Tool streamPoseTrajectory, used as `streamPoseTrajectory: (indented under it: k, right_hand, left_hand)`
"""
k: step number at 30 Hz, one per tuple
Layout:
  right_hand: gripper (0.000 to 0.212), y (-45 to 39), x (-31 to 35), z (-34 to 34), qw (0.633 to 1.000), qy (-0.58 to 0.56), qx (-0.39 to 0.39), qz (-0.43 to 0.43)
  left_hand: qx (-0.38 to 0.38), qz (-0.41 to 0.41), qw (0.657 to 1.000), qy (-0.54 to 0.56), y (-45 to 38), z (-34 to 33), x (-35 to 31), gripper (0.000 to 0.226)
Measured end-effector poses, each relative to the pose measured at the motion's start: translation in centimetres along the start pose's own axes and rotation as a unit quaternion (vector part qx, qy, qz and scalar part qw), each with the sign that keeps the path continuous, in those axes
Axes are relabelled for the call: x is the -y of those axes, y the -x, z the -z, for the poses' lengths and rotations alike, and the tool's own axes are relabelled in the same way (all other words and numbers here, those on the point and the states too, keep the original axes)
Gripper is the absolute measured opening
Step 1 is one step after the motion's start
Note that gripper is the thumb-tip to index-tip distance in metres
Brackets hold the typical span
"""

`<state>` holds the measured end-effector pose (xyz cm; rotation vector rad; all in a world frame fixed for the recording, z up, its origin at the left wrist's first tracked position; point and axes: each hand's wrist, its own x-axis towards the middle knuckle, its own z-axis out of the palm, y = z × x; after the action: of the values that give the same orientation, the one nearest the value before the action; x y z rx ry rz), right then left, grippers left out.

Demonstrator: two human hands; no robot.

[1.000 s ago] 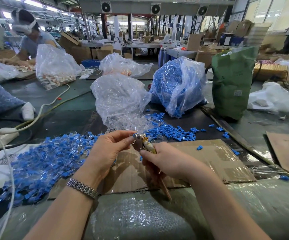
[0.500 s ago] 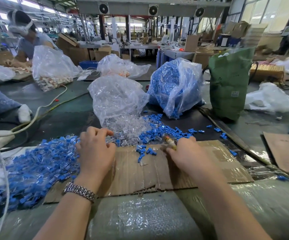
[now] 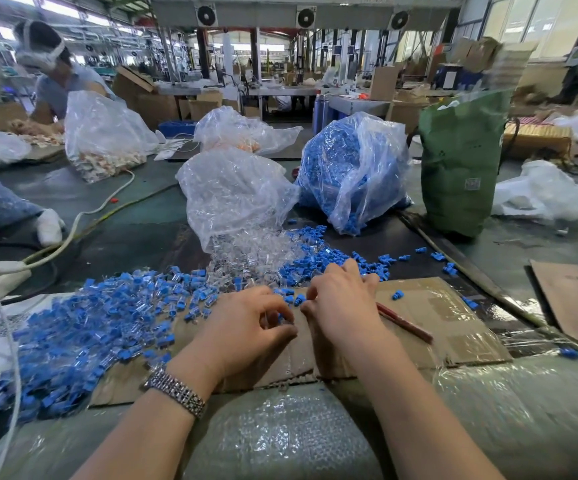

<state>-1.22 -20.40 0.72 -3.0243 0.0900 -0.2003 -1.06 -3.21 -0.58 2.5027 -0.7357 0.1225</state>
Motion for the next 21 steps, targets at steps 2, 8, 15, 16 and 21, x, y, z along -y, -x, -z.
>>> streamPoseTrajectory:
  k: [2,8,15,16,21]
  right_hand:
    - [0.016,0.1,0.1,-0.2,1.0,-0.006,-0.018,0.01]
    - [0.009,0.6,-0.2,-0.8,0.979,-0.191,-0.073,0.022]
    - [0.004,1.5,-0.2,0.2,0.834,-0.549,-0.058,0.015]
    - [0.004,1.5,-0.2,0.4,0.82,-0.569,-0.06,0.021]
    - [0.005,1.8,0.2,0.3,0.787,-0.612,-0.042,0.066]
  left_hand:
    - [-0.004,0.007,1.0,0.006,0.0,0.0,0.1,0.014]
    - [-0.066,0.065,0.984,0.155,-0.1,0.5,0.7,0.004]
    - [-0.051,0.184,0.811,0.554,-0.4,1.1,1.5,0.03]
    - [-0.053,0.181,0.782,0.594,-0.5,1.2,1.7,0.032]
    - [-0.048,0.18,0.724,0.664,-0.6,1.4,1.7,0.03]
